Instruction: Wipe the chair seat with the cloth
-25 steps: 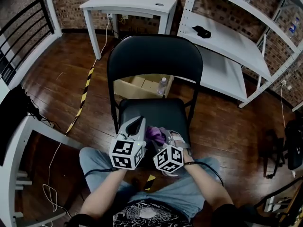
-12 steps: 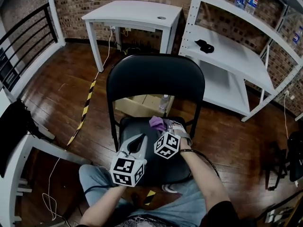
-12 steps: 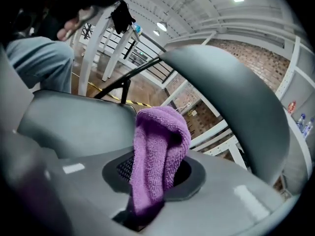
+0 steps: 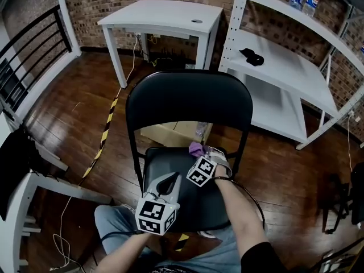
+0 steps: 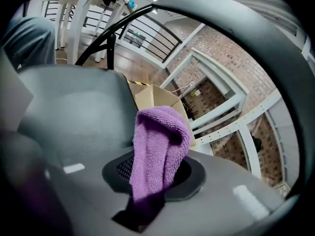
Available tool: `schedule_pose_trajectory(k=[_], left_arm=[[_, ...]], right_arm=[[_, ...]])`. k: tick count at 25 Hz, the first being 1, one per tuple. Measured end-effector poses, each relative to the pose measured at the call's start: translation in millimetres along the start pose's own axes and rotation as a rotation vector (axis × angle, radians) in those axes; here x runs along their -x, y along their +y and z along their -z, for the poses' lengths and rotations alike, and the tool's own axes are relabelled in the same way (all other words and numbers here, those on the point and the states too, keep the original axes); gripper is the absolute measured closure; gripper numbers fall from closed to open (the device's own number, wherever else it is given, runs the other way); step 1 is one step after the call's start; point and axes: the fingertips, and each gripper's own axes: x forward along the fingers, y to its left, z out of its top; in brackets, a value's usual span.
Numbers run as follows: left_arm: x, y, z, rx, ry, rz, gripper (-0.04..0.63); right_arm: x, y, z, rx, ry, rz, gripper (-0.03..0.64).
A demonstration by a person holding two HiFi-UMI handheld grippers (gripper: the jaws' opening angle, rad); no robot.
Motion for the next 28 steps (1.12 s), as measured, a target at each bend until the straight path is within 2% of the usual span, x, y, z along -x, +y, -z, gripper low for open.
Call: schedule_pose_trajectory(k=[9, 16, 20, 28], left_arm=[[-5, 9, 3, -0.015, -0.002, -0.037, 0.589], [-1, -6, 4, -0.013, -0.016, -0.027, 0.589], [4, -20, 11, 0.008, -0.016, -0.014, 0.589], [12, -43, 17, -0.005, -0.027, 0.014, 0.589]], right_arm=[[20, 28, 1, 0.012, -0.058, -0.016, 0.531], [75, 82, 8, 0.059, -0.122, -0.057, 0.531], [109, 119, 21, 0.090, -0.141, -0.080, 0.531], [163, 176, 34, 0.111, -0.162, -0.112, 0.531]])
